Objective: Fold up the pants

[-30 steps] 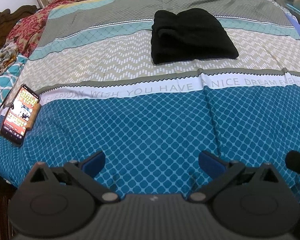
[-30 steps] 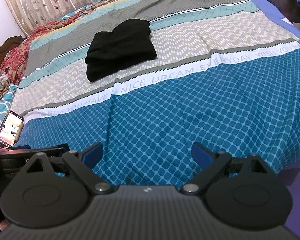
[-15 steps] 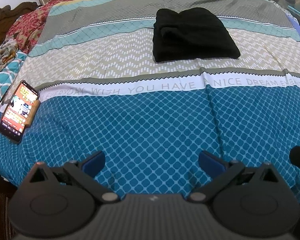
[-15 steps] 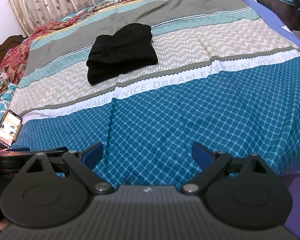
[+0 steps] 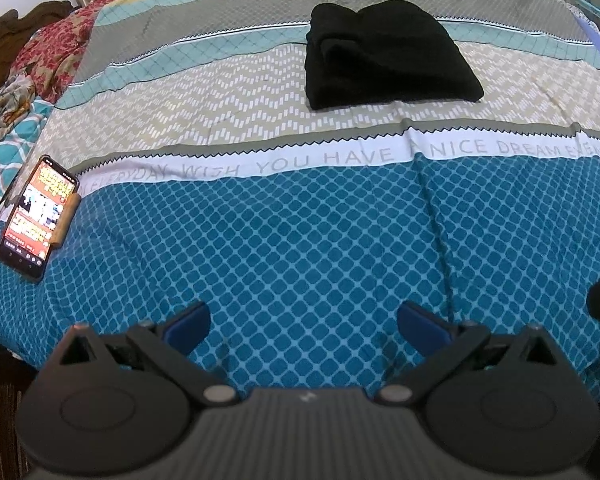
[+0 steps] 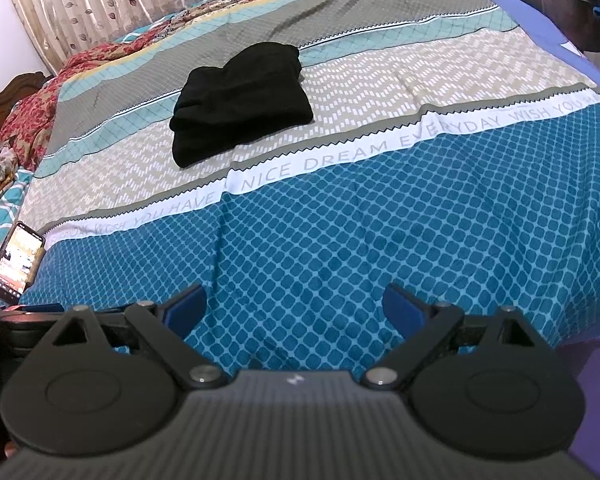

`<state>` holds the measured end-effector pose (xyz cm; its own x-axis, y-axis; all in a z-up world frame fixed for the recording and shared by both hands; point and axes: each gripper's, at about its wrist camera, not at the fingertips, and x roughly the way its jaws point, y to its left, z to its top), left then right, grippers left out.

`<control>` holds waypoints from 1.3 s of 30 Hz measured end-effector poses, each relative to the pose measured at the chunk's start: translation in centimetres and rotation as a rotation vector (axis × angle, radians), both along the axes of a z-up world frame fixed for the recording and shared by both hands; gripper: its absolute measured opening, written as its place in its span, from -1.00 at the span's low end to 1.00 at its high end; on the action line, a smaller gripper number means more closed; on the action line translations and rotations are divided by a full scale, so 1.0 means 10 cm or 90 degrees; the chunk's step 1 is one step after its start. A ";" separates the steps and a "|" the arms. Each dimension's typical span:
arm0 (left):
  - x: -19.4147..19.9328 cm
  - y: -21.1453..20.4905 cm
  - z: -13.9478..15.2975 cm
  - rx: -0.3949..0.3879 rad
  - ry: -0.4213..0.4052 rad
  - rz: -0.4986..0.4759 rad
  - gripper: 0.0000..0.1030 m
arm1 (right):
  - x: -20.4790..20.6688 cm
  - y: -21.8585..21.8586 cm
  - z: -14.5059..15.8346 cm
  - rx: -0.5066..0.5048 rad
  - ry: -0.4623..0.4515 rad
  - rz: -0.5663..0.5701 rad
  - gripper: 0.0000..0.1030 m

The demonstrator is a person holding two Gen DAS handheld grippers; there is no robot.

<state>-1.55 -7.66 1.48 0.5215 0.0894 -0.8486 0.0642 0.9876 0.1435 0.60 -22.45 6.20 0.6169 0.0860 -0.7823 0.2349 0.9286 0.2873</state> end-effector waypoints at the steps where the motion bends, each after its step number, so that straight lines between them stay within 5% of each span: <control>1: 0.00 0.00 0.00 0.001 -0.002 -0.001 1.00 | 0.00 0.00 0.00 0.002 0.001 -0.001 0.87; 18: 0.01 -0.05 -0.03 0.033 0.005 -0.003 1.00 | -0.02 -0.09 -0.05 0.029 0.008 -0.009 0.87; 39: -0.04 -0.30 -0.06 0.128 -0.013 -0.046 1.00 | -0.05 -0.28 -0.11 0.068 0.006 -0.018 0.87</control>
